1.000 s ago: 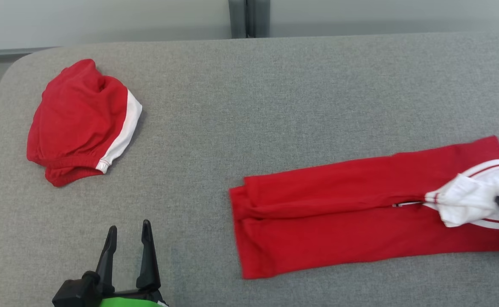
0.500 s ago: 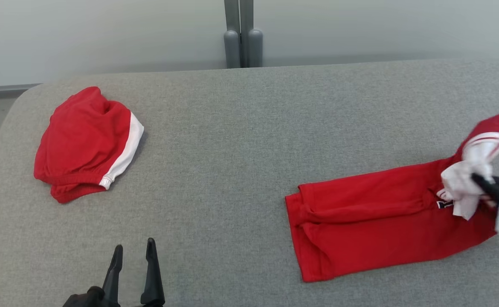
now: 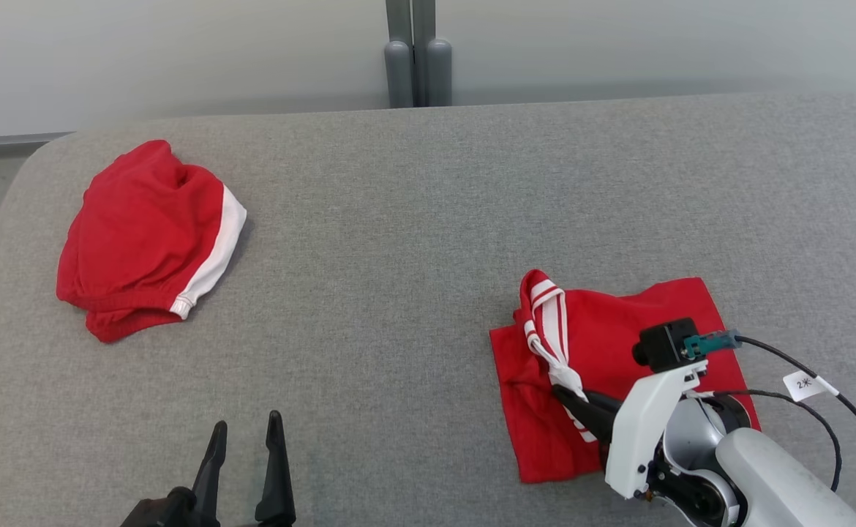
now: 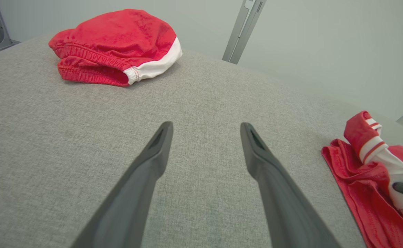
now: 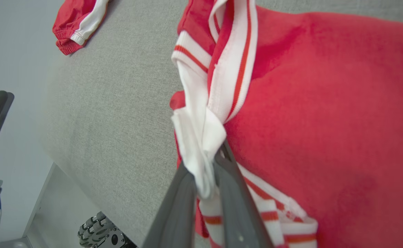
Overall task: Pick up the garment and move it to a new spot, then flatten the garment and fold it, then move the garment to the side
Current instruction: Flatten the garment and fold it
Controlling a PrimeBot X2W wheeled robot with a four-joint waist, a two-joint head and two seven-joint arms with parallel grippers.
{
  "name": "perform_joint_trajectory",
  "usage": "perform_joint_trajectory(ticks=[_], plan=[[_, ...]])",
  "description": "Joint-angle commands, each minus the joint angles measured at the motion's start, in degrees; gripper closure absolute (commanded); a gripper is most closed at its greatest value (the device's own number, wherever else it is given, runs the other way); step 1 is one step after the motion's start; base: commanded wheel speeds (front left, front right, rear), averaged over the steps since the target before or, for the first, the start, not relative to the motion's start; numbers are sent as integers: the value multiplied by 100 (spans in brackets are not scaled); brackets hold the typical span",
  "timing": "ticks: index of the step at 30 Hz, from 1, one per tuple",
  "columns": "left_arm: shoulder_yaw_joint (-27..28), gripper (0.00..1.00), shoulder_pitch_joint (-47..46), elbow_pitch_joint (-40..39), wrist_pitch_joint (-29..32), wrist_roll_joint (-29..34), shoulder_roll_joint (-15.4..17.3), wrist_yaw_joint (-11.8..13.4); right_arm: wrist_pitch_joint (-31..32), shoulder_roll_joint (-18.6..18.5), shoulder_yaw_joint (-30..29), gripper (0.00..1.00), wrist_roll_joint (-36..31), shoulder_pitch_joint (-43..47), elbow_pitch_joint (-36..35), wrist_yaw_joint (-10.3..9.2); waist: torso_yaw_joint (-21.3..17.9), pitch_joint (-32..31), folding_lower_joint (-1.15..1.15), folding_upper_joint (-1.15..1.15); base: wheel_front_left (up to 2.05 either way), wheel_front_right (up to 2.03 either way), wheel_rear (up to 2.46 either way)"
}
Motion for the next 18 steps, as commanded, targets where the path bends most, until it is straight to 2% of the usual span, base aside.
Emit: perform_joint_trajectory(ticks=[1, 8, 10, 11, 18], plan=[[28, 0, -27, 9, -14, 26, 12, 10, -69, 57, 7, 100, -47, 45, 62, 2, 28, -2, 0, 0, 0, 0, 0], [35, 0, 1, 53, -14, -7, 12, 21, -194, 316, 69, 100, -256, -73, 278, 2, 26, -2, 0, 0, 0, 0, 0], [67, 0, 14, 66, -14, -20, 12, 31, -248, 332, 150, 39, -311, -72, 221, 2, 7, -23, 0, 0, 0, 0, 0], [80, 0, 23, 72, -14, -21, 12, 36, -285, 317, 191, 0, -337, -67, 195, 2, -5, -36, 0, 0, 0, 0, 0], [250, 0, 121, 127, -8, 38, 12, -16, -829, 130, 474, 0, -161, 271, -528, 1, -149, -240, 0, 0, 0, 0, 0]])
